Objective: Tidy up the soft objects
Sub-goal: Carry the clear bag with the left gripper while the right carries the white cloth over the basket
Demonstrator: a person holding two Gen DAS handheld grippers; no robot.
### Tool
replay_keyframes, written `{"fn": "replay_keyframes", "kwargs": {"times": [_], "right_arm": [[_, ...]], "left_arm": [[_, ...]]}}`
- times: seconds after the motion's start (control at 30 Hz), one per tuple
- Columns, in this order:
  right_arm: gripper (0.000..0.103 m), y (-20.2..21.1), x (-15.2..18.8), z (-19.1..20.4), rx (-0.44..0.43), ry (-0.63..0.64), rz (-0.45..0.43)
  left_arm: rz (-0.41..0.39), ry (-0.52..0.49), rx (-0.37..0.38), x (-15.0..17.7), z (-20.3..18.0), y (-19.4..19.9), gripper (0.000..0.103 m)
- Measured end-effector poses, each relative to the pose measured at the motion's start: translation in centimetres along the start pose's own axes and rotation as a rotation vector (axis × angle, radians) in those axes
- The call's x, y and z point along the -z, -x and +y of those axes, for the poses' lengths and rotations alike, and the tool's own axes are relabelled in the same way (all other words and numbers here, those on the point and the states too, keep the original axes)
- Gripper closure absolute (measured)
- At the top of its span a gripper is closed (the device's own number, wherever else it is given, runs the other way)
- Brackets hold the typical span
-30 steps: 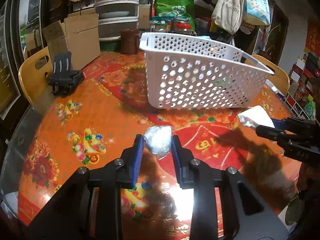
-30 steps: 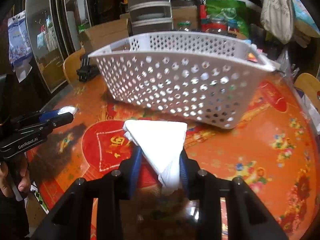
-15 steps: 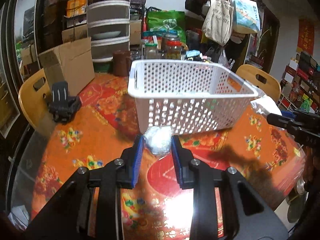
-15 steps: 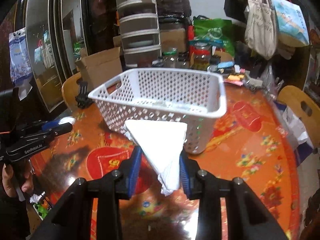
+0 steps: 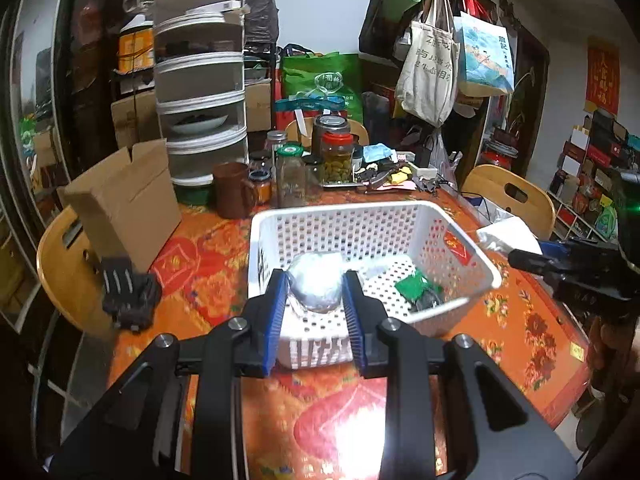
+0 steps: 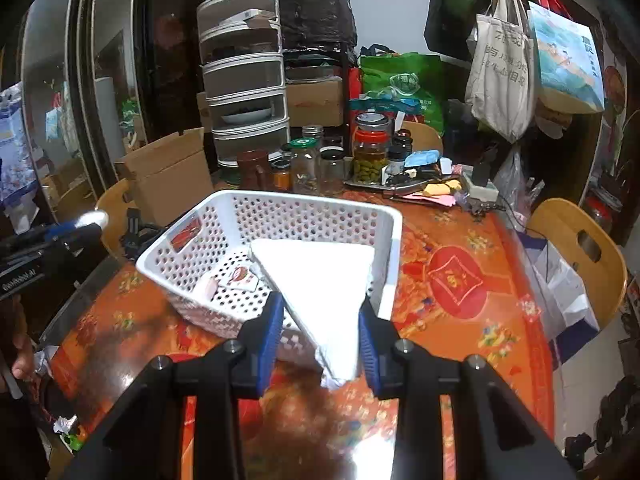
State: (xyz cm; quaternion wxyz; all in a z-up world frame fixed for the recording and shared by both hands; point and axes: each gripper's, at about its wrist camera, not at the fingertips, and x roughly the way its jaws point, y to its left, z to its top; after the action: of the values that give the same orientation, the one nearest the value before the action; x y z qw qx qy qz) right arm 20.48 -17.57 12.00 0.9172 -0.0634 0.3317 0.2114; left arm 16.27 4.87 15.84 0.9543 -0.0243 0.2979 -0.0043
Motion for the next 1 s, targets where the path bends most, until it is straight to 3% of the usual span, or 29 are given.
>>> {"fn": "replay_keyframes", "kwargs": {"times": [0.2, 0.4, 0.7, 1.0], "right_arm": [[0.068, -2.8, -3.0, 0.0, 0.032, 0.010, 0.058], [0.068, -6.4, -4.9, -1.0, 0.044, -0.016, 0.117], [0.068, -12.8, -3.5, 0.0, 0.068, 0.014, 0.239], [0.069, -15.9, -2.1, 1.2, 0.081, 0.039, 0.276]], "left_arm": [[0.044, -0.001, -0.002, -4.2, -0.7, -3.1, 0.077], [0.108, 0.005, -0.031, -6.4, -0.7, -7.7, 0.077], [0.257, 0.026, -0.042, -4.0, 0.0, -16.5, 0.077], [0.305, 0.022, -0.044, -1.6, 0.5, -20.0, 0.077]]}}
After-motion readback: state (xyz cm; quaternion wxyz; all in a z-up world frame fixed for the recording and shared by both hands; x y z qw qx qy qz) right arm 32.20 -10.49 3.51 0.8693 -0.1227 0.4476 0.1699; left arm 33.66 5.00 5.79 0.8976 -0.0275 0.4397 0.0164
